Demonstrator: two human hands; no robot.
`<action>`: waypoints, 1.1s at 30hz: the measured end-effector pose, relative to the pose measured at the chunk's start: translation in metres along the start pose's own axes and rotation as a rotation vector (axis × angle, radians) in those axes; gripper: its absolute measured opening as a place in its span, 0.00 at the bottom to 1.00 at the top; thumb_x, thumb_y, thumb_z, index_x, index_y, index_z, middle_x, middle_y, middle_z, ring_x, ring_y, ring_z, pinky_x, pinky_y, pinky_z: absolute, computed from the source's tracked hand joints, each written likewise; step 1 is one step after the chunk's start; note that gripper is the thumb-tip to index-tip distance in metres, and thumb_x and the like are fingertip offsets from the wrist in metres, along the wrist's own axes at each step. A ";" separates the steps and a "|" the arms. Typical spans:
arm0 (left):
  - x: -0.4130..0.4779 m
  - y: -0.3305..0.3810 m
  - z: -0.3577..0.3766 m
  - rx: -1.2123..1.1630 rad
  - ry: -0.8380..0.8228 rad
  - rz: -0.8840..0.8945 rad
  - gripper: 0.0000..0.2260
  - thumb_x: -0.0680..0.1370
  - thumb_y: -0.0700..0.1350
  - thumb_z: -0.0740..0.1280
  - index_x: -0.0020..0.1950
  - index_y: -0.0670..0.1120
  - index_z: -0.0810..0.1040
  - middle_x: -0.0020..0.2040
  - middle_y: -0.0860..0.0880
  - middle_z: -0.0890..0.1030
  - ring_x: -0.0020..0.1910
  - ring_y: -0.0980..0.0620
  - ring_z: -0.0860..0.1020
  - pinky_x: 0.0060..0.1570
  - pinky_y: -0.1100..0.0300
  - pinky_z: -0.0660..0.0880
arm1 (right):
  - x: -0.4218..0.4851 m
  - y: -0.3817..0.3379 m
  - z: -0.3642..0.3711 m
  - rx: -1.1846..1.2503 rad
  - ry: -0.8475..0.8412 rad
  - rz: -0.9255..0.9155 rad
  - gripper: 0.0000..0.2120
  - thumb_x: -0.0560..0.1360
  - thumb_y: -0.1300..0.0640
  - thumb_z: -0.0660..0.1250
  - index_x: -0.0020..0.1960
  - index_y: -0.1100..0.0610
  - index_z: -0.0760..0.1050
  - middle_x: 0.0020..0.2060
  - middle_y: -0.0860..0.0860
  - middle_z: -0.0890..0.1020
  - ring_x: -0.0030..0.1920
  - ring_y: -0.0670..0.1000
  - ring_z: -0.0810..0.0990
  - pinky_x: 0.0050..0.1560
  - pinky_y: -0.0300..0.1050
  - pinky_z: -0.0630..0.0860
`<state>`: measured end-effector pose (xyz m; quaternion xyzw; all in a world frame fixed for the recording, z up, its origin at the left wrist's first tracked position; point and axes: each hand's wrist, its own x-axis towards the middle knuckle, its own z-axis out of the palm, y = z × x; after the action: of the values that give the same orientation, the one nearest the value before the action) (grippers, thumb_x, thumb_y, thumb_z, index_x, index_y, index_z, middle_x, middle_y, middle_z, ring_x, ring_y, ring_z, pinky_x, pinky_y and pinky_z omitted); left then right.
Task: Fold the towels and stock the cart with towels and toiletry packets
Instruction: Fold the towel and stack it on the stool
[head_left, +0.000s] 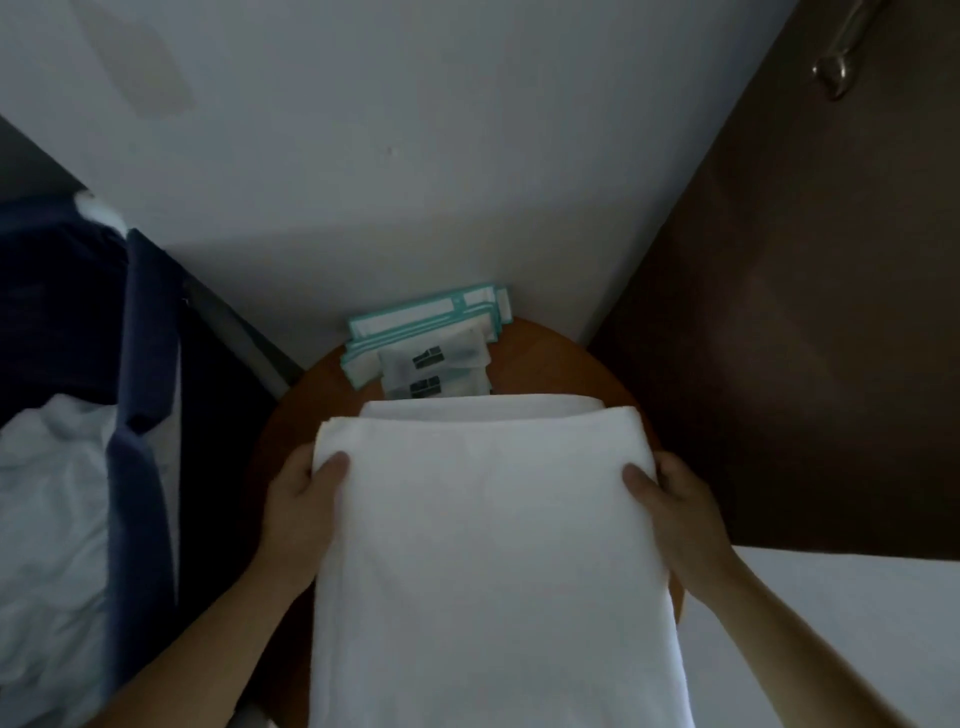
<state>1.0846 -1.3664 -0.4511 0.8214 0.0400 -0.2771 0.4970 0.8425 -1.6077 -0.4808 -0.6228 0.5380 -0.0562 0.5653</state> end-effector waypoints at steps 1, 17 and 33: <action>0.001 0.007 -0.002 -0.021 0.029 0.040 0.05 0.81 0.46 0.64 0.56 0.53 0.77 0.50 0.51 0.80 0.48 0.52 0.78 0.41 0.57 0.72 | 0.001 -0.008 -0.003 0.032 0.008 -0.001 0.05 0.78 0.49 0.68 0.49 0.51 0.77 0.44 0.51 0.83 0.46 0.55 0.83 0.51 0.58 0.80; -0.004 -0.056 0.007 0.436 -0.042 0.012 0.25 0.77 0.45 0.71 0.72 0.40 0.69 0.66 0.41 0.74 0.63 0.42 0.74 0.64 0.45 0.73 | 0.020 0.029 0.017 -0.175 0.030 0.099 0.25 0.78 0.45 0.68 0.72 0.53 0.70 0.64 0.53 0.78 0.58 0.54 0.76 0.62 0.53 0.73; -0.080 -0.139 -0.026 0.559 -0.108 -0.404 0.34 0.75 0.65 0.68 0.62 0.35 0.76 0.58 0.39 0.80 0.52 0.40 0.79 0.49 0.53 0.75 | -0.069 0.084 0.018 -0.186 0.029 0.376 0.34 0.73 0.34 0.67 0.71 0.55 0.68 0.54 0.54 0.78 0.50 0.58 0.78 0.50 0.51 0.74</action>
<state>0.9807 -1.2581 -0.5124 0.8854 0.0981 -0.4132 0.1891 0.7753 -1.5269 -0.5140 -0.5600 0.6556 0.0910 0.4982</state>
